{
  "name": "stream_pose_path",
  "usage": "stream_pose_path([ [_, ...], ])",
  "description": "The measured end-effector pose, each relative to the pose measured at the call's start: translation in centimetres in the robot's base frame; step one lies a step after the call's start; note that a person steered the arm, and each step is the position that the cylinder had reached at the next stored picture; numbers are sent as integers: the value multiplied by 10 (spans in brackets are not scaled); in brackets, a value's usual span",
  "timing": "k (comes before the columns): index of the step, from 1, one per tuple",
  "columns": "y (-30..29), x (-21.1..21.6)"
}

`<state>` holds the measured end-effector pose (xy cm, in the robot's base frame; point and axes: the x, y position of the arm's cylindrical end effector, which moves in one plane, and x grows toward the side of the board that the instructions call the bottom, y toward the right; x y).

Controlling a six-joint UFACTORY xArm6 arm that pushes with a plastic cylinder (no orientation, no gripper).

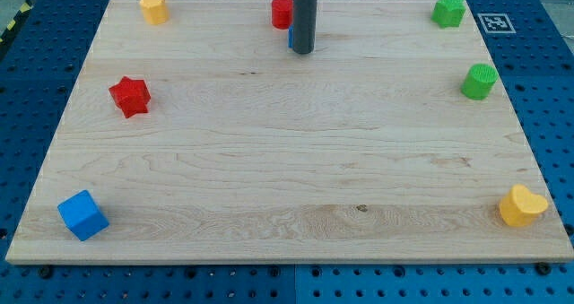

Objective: Move your arm towards the green circle

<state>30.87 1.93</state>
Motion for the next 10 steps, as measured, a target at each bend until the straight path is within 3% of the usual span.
stream_pose_path([
  [1, 0, 7],
  [3, -14, 123],
  [4, -37, 162],
  [5, -83, 168],
  [7, -88, 168],
  [8, -22, 163],
  [10, 183, 156],
])
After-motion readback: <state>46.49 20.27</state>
